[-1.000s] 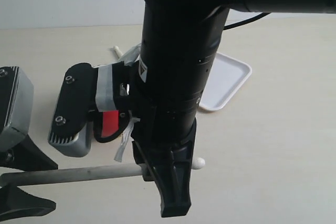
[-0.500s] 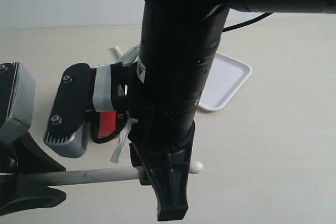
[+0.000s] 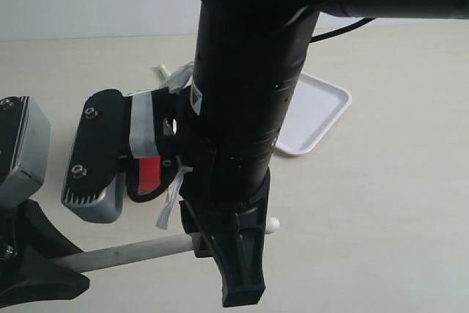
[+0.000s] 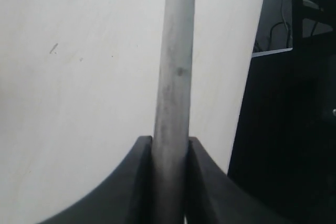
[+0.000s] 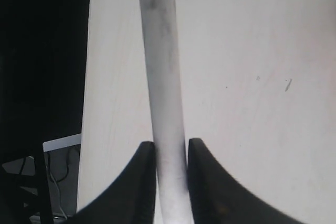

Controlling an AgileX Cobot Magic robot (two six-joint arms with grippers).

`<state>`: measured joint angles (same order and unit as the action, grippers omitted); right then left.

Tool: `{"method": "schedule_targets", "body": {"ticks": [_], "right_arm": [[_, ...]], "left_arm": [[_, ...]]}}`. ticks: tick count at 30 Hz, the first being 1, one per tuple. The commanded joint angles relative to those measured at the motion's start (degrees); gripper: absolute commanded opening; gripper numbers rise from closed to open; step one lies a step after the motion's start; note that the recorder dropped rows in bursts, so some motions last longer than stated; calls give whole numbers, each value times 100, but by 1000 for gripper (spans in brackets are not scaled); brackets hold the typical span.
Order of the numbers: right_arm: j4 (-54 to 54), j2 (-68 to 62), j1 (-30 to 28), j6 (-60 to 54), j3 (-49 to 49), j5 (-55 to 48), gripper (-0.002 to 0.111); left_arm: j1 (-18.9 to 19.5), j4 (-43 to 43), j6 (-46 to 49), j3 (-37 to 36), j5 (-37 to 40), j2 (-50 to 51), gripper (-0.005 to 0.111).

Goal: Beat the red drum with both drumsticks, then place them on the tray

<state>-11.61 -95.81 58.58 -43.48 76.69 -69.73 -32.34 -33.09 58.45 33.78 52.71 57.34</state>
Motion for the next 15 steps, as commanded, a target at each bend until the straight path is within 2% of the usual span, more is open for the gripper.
{"method": "schedule_targets", "body": {"ticks": [1, 6, 15], "right_arm": [[-218, 45, 10, 163, 36, -23, 33], [-272, 262, 10, 163, 36, -23, 47], [-592, 962, 10, 373, 36, 1028, 49]], "left_arm": [[7, -68, -703, -13, -202, 1, 0], [7, -6, -1224, -13, -284, 1, 0], [7, 904, -3187, 4, -506, 1, 0]]}}
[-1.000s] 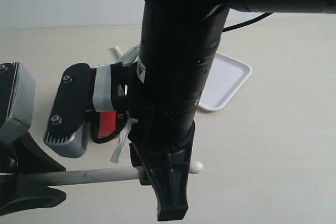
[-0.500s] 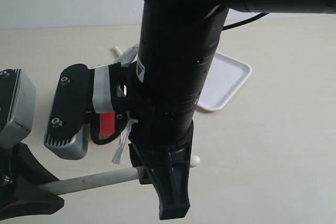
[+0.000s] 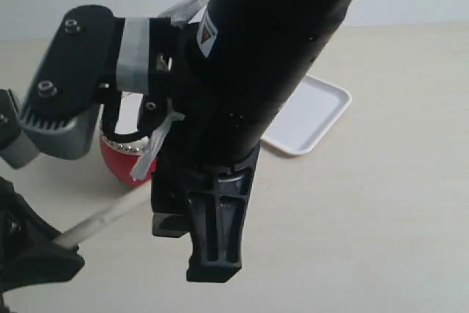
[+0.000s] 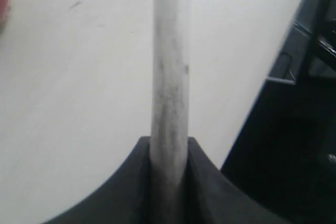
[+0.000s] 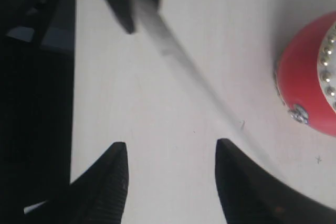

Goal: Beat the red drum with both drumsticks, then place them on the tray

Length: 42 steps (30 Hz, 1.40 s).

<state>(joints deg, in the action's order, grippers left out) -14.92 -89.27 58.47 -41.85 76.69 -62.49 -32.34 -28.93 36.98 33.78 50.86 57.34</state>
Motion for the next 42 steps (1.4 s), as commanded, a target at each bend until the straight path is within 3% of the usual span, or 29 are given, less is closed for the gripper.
{"method": "schedule_targets", "body": {"ticks": [1, 8, 12, 15, 20, 24, 29, 35, 42], "right_arm": [[-228, 386, 21, 397, 36, 452, 49], [345, 522, 21, 1024, 36, 1078, 49], [1150, 522, -32, 2016, 36, 1281, 50], [1336, 522, -324, 2783, 36, 1382, 56], [1347, 337, -1143, 3133, 36, 1506, 62], [988, -17, -1758, 3193, 98, 1592, 61], [-382, -870, -2389, 3079, 870, 1497, 61], [-614, -2222, -2492, 3055, 2122, 1382, 61], [-587, -3250, -2492, 3219, 2504, 1948, 61]], "left_arm": [[7, 607, -1240, 26, -300, 1, 0], [7, 830, -1727, 352, -234, -97, 0], [7, 1115, -2350, 455, -135, -151, 0], [53, 1493, -3013, 454, -49, -161, 0], [53, 1990, -3781, 467, -49, -174, 0], [53, 2183, -4304, 573, -41, -226, 0], [53, 2589, -4940, 722, -42, -488, 0], [53, 3222, -5664, 763, 79, -760, 0], [53, 3318, -5744, 763, 420, -870, 0]]}}
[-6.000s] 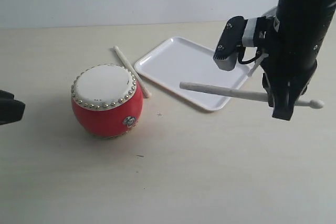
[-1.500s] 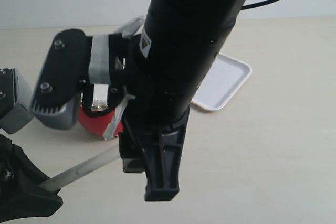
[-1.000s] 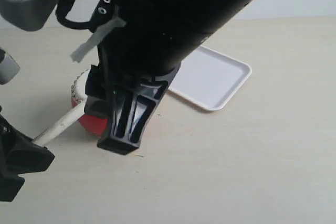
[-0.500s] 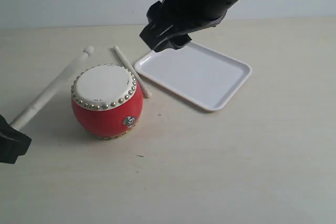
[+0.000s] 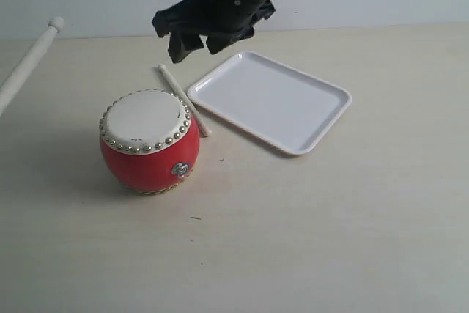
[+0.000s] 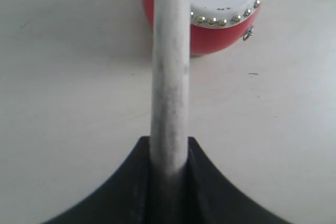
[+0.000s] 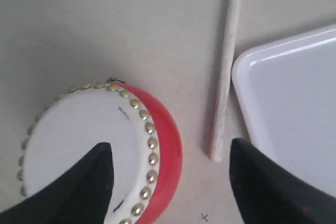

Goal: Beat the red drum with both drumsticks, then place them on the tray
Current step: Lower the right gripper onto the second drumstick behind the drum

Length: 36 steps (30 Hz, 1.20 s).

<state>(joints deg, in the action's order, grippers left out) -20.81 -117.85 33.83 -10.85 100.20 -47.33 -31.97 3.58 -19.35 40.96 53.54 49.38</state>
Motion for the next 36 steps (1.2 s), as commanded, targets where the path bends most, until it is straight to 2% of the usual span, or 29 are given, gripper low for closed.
{"method": "schedule_targets", "body": {"ticks": [1, 11, 36], "right_arm": [[1, -468, -28, 120, 153, 604, 60], [41, -836, -42, 364, 153, 1554, 59], [-21, -1417, -42, 355, 153, 1366, 59]], "left_arm": [[17, 67, -142, 45, 157, -74, 0], [17, 67, -234, 45, 157, -74, 0], [17, 67, -235, 45, 377, -78, 0]]}}
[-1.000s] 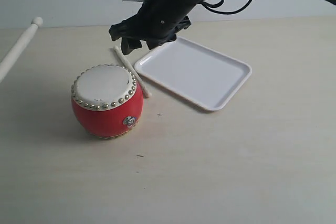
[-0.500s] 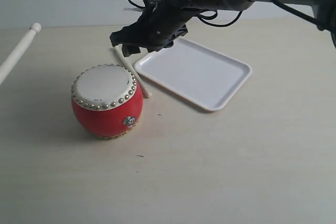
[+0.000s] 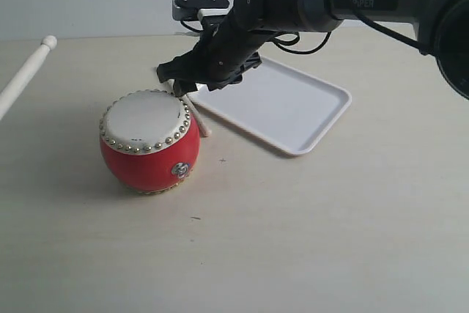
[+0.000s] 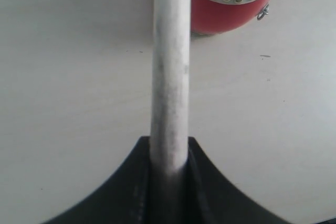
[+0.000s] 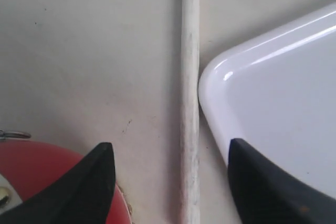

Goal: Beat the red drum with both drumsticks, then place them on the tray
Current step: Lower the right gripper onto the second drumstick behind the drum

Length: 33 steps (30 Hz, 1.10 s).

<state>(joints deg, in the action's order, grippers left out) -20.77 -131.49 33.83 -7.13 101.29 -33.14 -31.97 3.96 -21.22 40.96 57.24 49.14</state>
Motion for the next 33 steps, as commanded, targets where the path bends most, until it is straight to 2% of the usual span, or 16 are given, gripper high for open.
{"method": "schedule_targets", "body": {"ticks": [1, 5, 10, 17, 33], "right_arm": [[-25, -69, -42, -17, 45, -98, 59], [-38, -93, -42, -29, 45, -236, 59], [-540, -93, -42, -672, 45, -420, 59], [-540, -107, -42, -672, 45, -460, 52], [-456, -406, -42, -631, 32, -399, 48]], "left_arm": [[17, 30, -48, 45, 7, -54, 0], [17, 30, -48, 45, 7, -54, 0], [17, 30, -27, 45, 7, -54, 0], [17, 30, -27, 45, 7, -54, 0], [17, 30, -26, 45, 39, -54, 0]]}}
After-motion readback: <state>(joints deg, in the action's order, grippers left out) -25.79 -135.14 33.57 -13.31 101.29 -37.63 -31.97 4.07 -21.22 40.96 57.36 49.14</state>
